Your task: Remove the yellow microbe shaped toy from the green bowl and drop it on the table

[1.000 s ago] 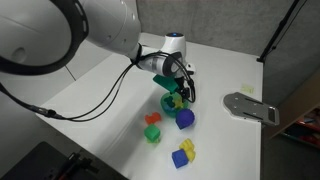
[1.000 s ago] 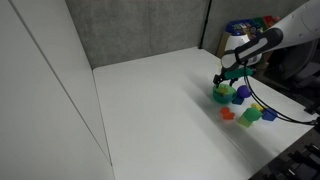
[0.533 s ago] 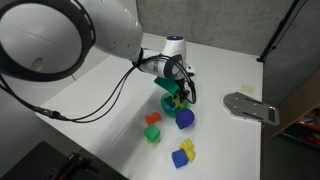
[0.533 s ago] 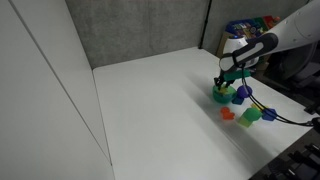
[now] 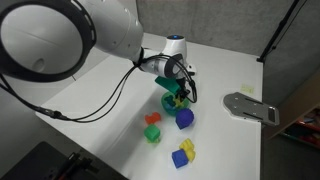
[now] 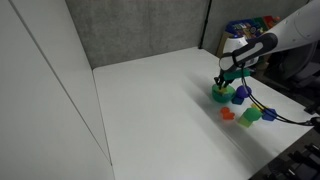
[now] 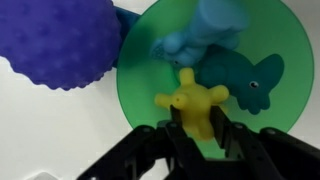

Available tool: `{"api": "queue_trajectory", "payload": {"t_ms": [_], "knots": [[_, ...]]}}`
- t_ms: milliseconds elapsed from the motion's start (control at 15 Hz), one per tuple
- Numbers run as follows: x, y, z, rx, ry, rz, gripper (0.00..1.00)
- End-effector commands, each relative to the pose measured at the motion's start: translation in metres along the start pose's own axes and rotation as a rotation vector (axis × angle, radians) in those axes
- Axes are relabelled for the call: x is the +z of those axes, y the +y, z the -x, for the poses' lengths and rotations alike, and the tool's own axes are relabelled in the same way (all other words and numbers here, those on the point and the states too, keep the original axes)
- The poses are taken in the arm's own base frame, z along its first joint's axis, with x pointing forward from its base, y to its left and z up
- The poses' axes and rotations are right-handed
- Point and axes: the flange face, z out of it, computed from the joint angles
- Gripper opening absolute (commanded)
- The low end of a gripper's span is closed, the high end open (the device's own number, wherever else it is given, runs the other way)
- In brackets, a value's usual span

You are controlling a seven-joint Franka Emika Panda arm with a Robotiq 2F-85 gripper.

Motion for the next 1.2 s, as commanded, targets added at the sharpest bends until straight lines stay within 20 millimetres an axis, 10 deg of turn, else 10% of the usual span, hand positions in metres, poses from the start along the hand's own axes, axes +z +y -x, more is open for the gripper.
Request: {"api": "queue_trajectory", "payload": {"t_ms": [0, 667, 1133], "knots": [[-0.012, -0.001, -0.005, 0.006, 0.019, 0.01, 0.11], [-0.085, -0.02, 0.0, -0.016, 0.063, -0.038, 0.1], [-0.144, -0.083, 0.028, -0.127, 0.09, -0.11, 0.1]]}}
